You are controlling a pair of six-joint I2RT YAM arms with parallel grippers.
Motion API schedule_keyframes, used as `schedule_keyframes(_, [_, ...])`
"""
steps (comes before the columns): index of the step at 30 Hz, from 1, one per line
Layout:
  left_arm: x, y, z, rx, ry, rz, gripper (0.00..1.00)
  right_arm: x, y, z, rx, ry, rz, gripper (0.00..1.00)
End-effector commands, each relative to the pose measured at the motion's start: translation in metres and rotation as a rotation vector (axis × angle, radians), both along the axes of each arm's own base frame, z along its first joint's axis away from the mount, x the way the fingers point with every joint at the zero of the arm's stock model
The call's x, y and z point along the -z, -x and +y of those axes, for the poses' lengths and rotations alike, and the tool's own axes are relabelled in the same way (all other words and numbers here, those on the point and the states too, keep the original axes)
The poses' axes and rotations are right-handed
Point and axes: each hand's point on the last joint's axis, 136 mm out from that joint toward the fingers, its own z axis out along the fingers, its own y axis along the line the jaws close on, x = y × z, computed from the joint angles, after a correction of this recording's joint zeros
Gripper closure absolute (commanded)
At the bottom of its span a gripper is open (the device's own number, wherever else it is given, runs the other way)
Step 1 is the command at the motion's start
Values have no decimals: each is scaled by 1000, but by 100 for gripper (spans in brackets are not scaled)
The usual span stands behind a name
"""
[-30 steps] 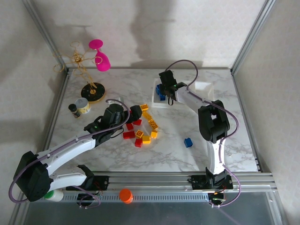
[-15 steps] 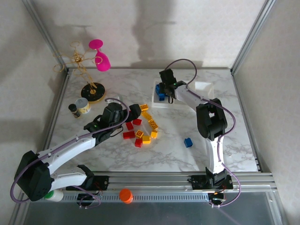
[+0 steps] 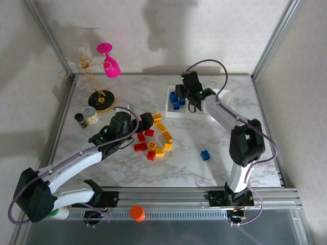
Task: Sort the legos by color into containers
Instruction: Place the lego in the container, then pick up the lego from the bottom-right of the table.
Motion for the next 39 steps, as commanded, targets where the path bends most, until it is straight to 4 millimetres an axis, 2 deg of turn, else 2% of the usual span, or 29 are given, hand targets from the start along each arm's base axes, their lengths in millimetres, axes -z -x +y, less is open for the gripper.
schedule_keyframes(1, [-9, 8, -5, 37, 33, -9, 0, 10, 29, -9, 17, -33, 57, 43])
schedule_keyframes(13, [15, 41, -28, 113, 55, 47, 0, 60, 131, -56, 76, -18, 242, 35])
schedule_keyframes(20, [24, 58, -37, 116, 90, 70, 0, 100, 187, -88, 177, 26, 368, 28])
schedule_keyframes(25, [30, 67, -40, 108, 110, 79, 0, 127, 224, -91, 183, -30, 442, 26])
schedule_keyframes(28, [34, 70, -40, 102, 104, 82, 0, 143, 240, -93, 184, -35, 477, 25])
schedule_keyframes(33, [37, 71, -41, 101, 100, 88, 0, 162, 256, -89, 169, -29, 521, 27])
schedule_keyframes(39, [38, 71, -40, 94, 92, 84, 0, 169, 265, -81, 151, 29, 530, 42])
